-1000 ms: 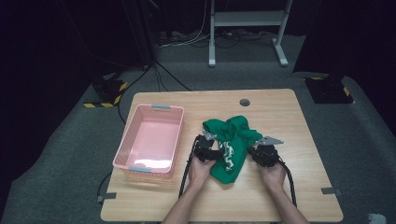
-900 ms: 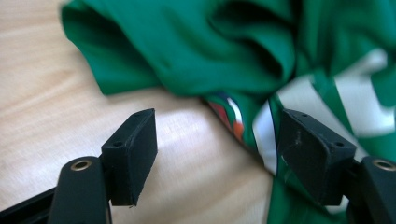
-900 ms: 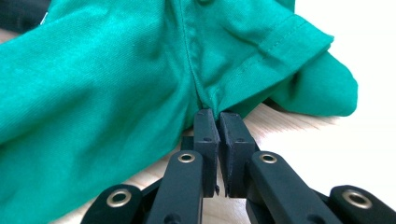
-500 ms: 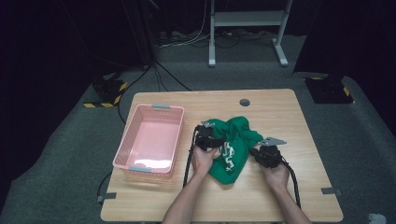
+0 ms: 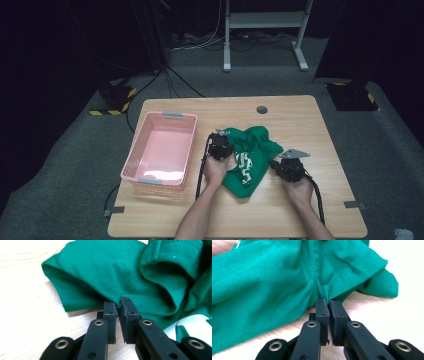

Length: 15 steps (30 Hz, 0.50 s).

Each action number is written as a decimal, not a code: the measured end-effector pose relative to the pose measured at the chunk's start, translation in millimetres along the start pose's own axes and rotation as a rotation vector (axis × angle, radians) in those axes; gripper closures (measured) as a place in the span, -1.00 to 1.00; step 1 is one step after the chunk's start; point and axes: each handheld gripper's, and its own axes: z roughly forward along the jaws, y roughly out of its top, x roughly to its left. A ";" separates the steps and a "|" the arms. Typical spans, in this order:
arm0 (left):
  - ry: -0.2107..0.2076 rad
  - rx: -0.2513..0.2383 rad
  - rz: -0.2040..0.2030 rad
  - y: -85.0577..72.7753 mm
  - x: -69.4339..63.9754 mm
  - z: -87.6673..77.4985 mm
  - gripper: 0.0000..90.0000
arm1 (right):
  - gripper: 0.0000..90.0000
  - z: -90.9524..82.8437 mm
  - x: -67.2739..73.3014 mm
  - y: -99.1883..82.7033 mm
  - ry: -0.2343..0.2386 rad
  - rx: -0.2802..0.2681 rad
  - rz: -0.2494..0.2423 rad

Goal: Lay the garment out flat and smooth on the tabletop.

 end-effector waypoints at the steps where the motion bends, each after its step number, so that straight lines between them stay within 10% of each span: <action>1: -0.004 -0.004 -0.001 0.1 0.4 -1.3 0.87 | 0.92 -1.0 -0.6 -0.7 0.000 -0.002 0.005; 15: -0.014 -0.071 -0.019 1.5 8.6 -27.4 0.89 | 0.92 -18.0 -14.4 -10.8 -0.033 -0.012 0.020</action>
